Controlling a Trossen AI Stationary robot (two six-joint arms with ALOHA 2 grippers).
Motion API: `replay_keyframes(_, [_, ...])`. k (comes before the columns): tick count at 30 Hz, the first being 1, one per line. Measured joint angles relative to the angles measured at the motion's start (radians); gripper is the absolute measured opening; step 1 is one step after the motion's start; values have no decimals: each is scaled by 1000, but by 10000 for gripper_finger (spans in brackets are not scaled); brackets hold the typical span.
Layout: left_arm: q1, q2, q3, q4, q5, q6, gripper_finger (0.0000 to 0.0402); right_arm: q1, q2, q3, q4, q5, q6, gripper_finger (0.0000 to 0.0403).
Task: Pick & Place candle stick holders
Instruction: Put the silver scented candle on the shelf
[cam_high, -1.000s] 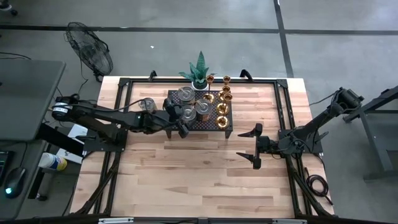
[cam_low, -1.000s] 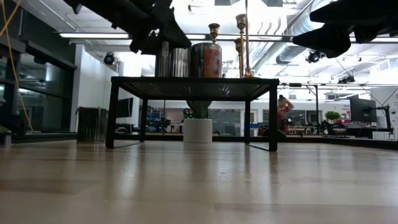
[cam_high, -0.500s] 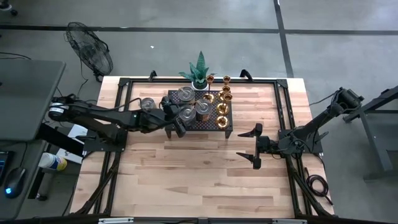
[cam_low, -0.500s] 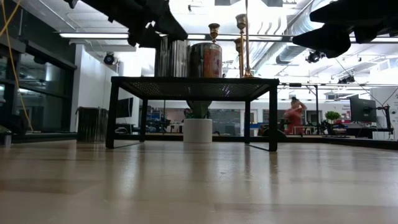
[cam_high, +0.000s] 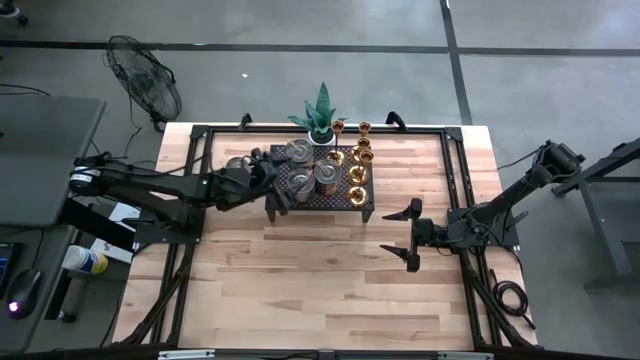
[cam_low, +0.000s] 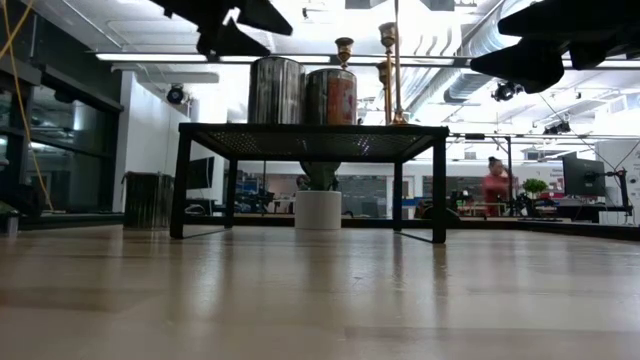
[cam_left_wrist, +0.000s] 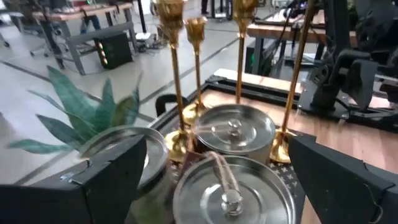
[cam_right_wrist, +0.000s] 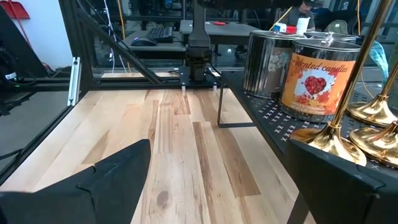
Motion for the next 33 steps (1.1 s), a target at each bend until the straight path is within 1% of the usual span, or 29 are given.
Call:
replay_keyframes(4, [0,-63,0,-56,-54,33,383,0,0,0,0,0,0,362])
replay_keyframes(8, [0,-138,0,-191,-114,30,383,0,0,0,0,0,0,362])
replay_keyframes(13, [9,-207,51,-437,-177,-50,383,0,0,0,0,0,0,362])
replay_keyframes(15, [38,-223,92,-555,-173,-115,383,0,0,0,0,0,0,362])
replay_keyframes(17, [79,-226,134,-682,-137,-198,383,0,0,0,0,0,0,362])
replay_keyframes(20, [155,-214,185,-848,-47,-290,383,0,0,0,0,0,0,362])
replay_keyframes(25, [267,-151,234,-1013,120,-339,383,0,0,0,0,0,0,362])
replay_keyframes(30, [378,-39,292,-1157,291,-359,383,0,0,0,0,0,0,362])
replay_keyframes(33, [435,28,323,-1237,336,-337,383,0,0,0,0,0,0,362])
